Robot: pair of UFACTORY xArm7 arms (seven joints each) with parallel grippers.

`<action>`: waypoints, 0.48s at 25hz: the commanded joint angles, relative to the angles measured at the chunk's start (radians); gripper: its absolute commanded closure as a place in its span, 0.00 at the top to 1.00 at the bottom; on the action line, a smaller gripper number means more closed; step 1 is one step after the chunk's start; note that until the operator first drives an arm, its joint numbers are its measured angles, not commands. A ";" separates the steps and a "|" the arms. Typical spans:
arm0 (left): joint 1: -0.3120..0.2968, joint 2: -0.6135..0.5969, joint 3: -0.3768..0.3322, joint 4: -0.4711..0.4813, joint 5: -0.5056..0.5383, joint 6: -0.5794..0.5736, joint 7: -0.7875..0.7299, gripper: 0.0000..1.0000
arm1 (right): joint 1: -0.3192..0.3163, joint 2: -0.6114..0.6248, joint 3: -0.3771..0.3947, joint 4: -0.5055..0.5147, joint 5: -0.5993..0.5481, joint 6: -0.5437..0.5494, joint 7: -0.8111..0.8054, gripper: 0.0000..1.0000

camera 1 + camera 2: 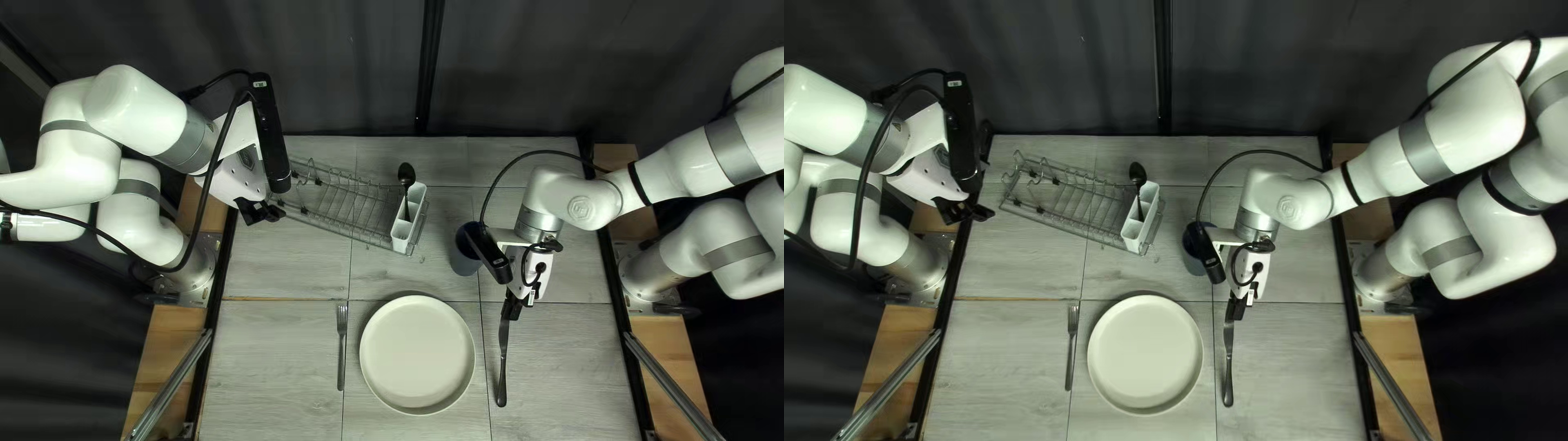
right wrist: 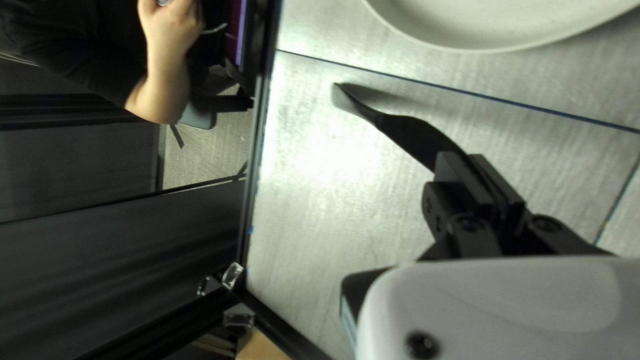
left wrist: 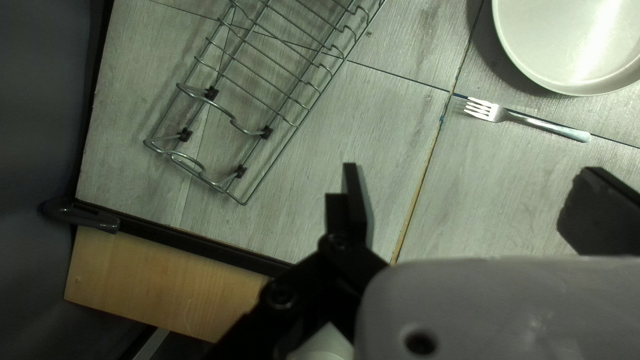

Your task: Pick up and place plate onto table. Place down one fork to the left of the plate. Place spoon and knife to the right of the plate. Place cup above the knife and spoon

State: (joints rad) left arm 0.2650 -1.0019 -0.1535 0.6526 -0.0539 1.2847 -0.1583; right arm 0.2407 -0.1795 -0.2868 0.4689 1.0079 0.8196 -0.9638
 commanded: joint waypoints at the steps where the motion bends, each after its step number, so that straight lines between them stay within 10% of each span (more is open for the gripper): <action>1: 0.000 0.000 0.000 0.000 0.000 0.000 0.000 1.00 | -0.009 0.017 -0.012 -0.014 0.002 -0.014 -0.035 0.13; 3: 0.000 0.000 0.000 0.000 0.000 0.000 0.000 1.00 | -0.016 0.014 -0.018 -0.025 0.000 -0.021 -0.046 0.24; 6: 0.000 0.000 0.000 0.000 0.000 0.000 0.000 1.00 | -0.020 0.005 -0.019 -0.031 -0.010 -0.026 -0.040 1.00; 12: 0.000 0.000 0.000 0.000 0.000 0.000 0.000 1.00 | -0.036 -0.047 -0.006 -0.048 -0.076 -0.042 0.033 1.00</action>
State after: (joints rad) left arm 0.2650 -1.0019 -0.1535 0.6526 -0.0539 1.2847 -0.1583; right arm 0.2139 -0.2023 -0.2977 0.4309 0.9591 0.7833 -0.9596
